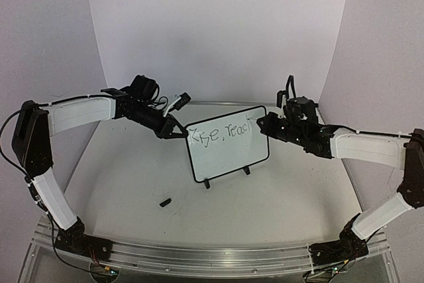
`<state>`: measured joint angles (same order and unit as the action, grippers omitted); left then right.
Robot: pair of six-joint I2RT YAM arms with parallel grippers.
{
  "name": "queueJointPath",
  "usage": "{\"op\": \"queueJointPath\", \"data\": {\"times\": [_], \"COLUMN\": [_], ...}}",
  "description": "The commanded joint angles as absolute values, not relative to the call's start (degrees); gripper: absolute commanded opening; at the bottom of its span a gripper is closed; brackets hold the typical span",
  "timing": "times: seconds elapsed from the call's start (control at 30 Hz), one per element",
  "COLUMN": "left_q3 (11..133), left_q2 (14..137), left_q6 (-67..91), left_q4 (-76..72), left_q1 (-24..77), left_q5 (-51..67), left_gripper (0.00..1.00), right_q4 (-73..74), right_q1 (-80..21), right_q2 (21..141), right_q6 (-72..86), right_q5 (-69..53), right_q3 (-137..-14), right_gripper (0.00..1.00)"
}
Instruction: Write a sentence on the whiteboard
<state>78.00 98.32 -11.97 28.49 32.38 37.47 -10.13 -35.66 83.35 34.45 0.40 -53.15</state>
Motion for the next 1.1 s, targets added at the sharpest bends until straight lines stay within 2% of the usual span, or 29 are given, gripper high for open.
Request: {"op": "queueJointPath", "data": {"times": [0.0, 1.07], "left_q3": [77.9, 77.8], "left_q2": [99.9, 99.7], "left_q6": [-15.4, -15.4], "left_q4": [34.2, 34.2], "left_q1": [33.8, 33.9], "left_q5": [33.6, 33.5], "left_gripper": [0.00, 0.00], "right_q4": [-10.9, -10.1], "right_q1": [-35.2, -35.1], "right_q2": [82.8, 82.4], "right_q6": [34.8, 37.4], "right_q5": [4.4, 4.9], "right_q3": [-53.3, -48.2], "right_gripper": [0.00, 0.00]}}
